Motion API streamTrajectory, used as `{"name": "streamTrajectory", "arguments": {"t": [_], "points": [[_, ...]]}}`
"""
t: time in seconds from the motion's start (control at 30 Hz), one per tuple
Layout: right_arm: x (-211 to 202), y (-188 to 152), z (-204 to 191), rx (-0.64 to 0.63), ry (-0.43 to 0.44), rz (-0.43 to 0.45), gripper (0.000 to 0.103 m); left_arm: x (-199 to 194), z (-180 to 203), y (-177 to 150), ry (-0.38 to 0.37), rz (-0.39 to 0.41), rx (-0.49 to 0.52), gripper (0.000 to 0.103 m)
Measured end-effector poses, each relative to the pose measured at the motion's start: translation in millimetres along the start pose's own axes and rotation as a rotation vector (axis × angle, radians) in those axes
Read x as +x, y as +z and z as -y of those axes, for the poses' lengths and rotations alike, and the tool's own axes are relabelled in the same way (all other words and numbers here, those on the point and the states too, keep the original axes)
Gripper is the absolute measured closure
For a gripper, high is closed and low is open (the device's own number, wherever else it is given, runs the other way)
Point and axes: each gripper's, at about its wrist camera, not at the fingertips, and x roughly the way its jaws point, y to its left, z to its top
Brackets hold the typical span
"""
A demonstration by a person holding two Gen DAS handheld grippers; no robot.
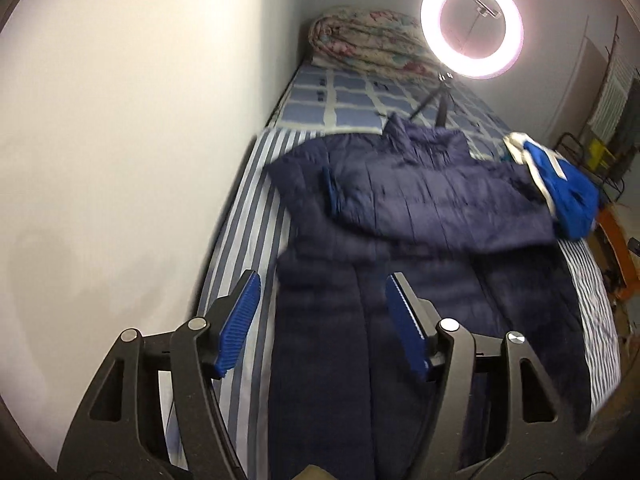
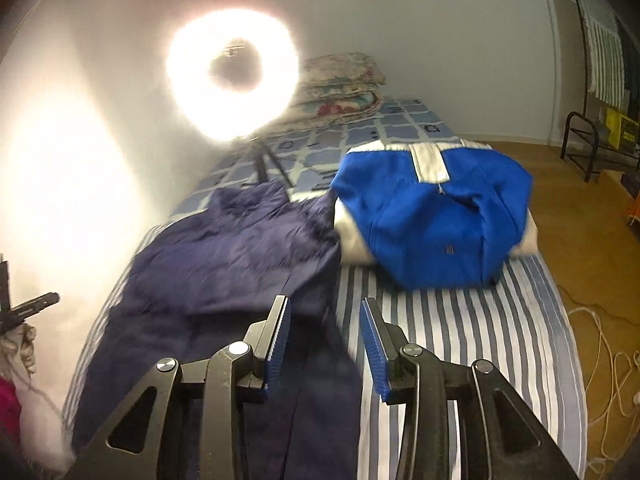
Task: Fold large clothes
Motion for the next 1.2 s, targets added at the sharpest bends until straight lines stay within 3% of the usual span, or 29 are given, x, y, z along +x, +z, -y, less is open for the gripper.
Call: {"name": "streamTrajectory", "arguments": {"t": [0.07,0.17,0.27,0.43,0.63,0.87,1.03,1.13,1.2], "points": [[-24,-20,-1,-0.004,0.038,-0.018,0.055,-16,-3,-22,0.001,-0.019,0.000,0.034],[-52,-50,0,-0.027,0.070,-0.048,0.050,-34,-10,-62,-0.015,-0.066,-0.016,0.028],[-69,-83,4,-0.035,0.090,-0.093,0.042,-37,-18,-104,-0.013,-0.133,-0.041,0.028],[-74,-138,17,0.009,0.126,-0.192,0.042,-29,-31,-170,-0.052,-0.261,-0.133,0.028],[-55,-185,27,0.041,0.146,-0.301,0.042,-17,-45,-215,-0.096,-0.339,-0.259,0.028],[-36,-226,48,0.186,0.202,-0.406,0.042,-11,-48,-241,-0.135,-0.395,-0.312,0.028],[-27,-242,42,0.212,0.243,-0.447,0.043,-6,-49,-252,-0.153,-0.419,-0.352,0.041],[-20,-247,35,0.220,0.279,-0.469,0.046,-5,-48,-249,-0.170,-0.419,-0.354,0.065],[-13,-253,31,0.226,0.296,-0.493,0.049,-2,-48,-249,-0.185,-0.426,-0.359,0.072]]}}
